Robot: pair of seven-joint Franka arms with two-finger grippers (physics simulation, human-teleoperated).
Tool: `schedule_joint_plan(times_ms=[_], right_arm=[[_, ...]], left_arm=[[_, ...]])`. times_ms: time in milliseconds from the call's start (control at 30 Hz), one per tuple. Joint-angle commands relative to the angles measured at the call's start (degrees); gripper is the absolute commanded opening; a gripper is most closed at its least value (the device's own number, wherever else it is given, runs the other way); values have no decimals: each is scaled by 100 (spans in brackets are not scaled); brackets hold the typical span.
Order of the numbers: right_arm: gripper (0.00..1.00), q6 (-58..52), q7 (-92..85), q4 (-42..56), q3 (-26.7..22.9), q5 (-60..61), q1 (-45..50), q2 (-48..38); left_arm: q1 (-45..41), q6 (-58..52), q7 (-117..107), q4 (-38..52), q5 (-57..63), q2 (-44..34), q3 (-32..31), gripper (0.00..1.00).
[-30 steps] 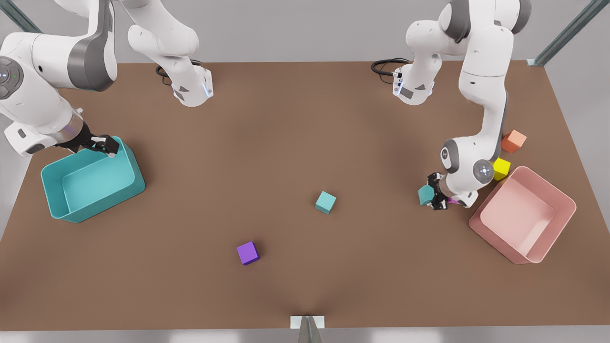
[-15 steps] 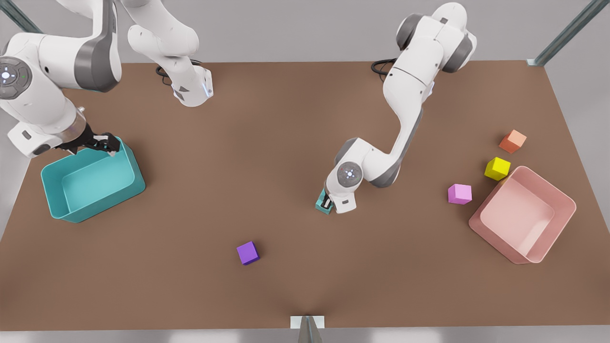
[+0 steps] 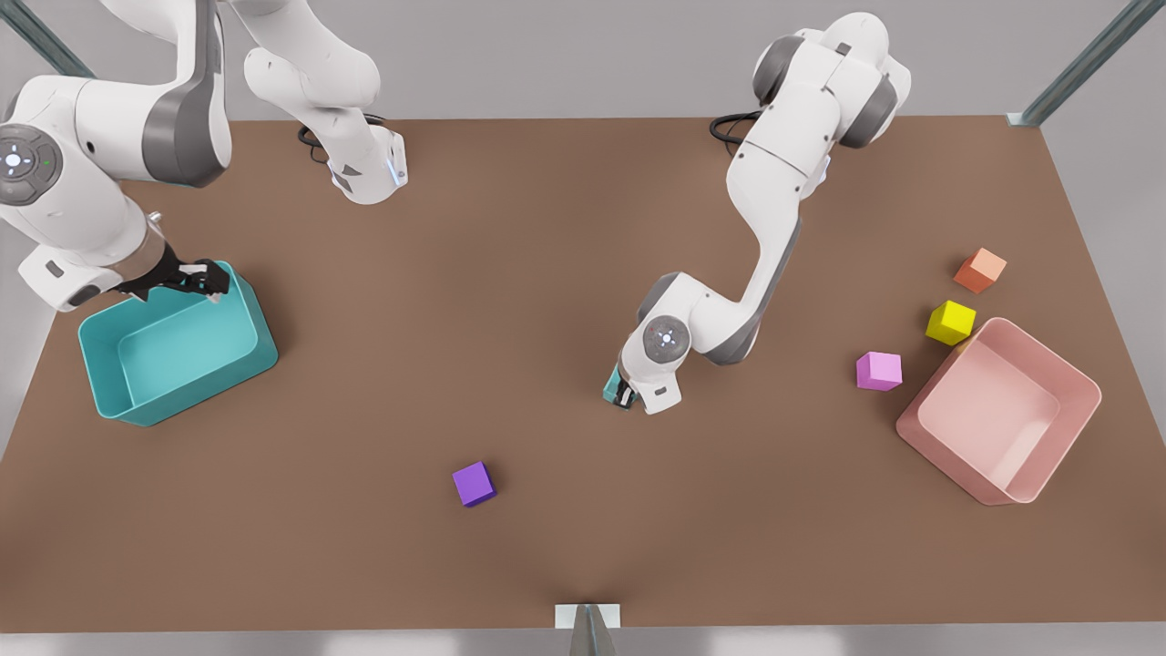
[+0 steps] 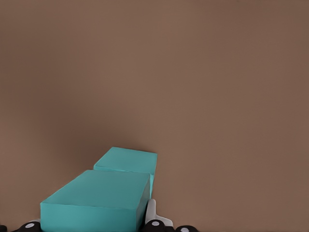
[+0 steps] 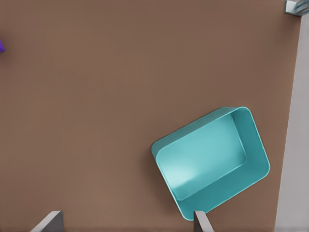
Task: Stack the two blue cubes on top of each other
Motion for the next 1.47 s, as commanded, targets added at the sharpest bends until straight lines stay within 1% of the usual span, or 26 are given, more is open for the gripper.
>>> schedule_joint_plan(times_ms=[0, 33, 67, 300, 400, 600, 633, 667, 700, 733, 767, 800, 833, 867, 900, 933, 967, 1000, 1067, 1433], right_arm=[[100, 0, -146, 1, 3, 5, 29, -5], [100, 0, -146, -25, 3, 5, 29, -5], [100, 0, -146, -34, 3, 5, 29, -5], [100, 0, -155, -34, 3, 5, 29, 4], [100, 0, -164, -34, 3, 5, 29, 4], [100, 0, -173, -34, 3, 5, 29, -40], [100, 0, -173, -34, 3, 5, 29, -58], [100, 0, -173, -34, 3, 5, 29, -58], [100, 0, -173, -34, 3, 5, 29, -49], [100, 9, -146, -25, 3, 22, 29, -49], [100, -44, -164, -34, 30, 14, 20, -58], [100, -35, -102, -34, 56, 14, 29, -75], [100, -18, -111, -43, 47, 40, 29, -75], [100, -18, -111, -34, 47, 31, 38, -93], [100, -9, -111, -34, 47, -4, 46, -93], [100, 0, -111, -43, 47, 5, 46, -84], [100, 0, -111, -43, 47, 5, 46, -75], [100, -9, -111, -43, 47, 5, 46, -75], [100, 0, -111, -43, 47, -4, 46, -75], [100, 44, -111, -43, 47, 5, 46, -58]], left_arm=[[0, 90, -466, 0, 3, 13, -1, 53], [0, 90, -466, 0, 3, 13, -1, 65], [8, 90, -475, 0, 3, 13, -1, 100], [35, 11, -492, 17, 3, -84, -1, 100], [44, -208, -501, 44, 12, -171, -1, 100], [52, -1139, -510, 272, 3, -391, -1, 100], [61, -1980, -492, 683, -6, -488, 8, 100], [218, -3368, -449, 1482, 21, -497, 25, 100], [534, -4212, -21, 2010, 99, -497, 17, 100], [1000, -5145, 1917, 2617, 300, -505, 17, 100], [1239, -5675, 4514, 2733, 1153, -655, 25, 100], [1475, -5869, 6062, 2742, 1392, -760, 61, 100], [1906, -5939, 7493, 2698, 1234, -1207, 8, 100], [2390, -5247, 9437, 1374, 1067, -2234, 17, 100], [2443, -4797, 9869, 547, 996, -2841, 17, 100], [2521, -5504, 10288, 833, 708, -2870, 226, 100], [2540, -5658, 11339, 993, 610, -2878, 491, 100], [2540, -5061, 11285, 993, 451, -2993, 491, 100], [2513, -5315, 11285, 1019, 460, -2993, 500, 100], [2513, -5227, 11259, 1002, 372, -2861, 474, 100]])
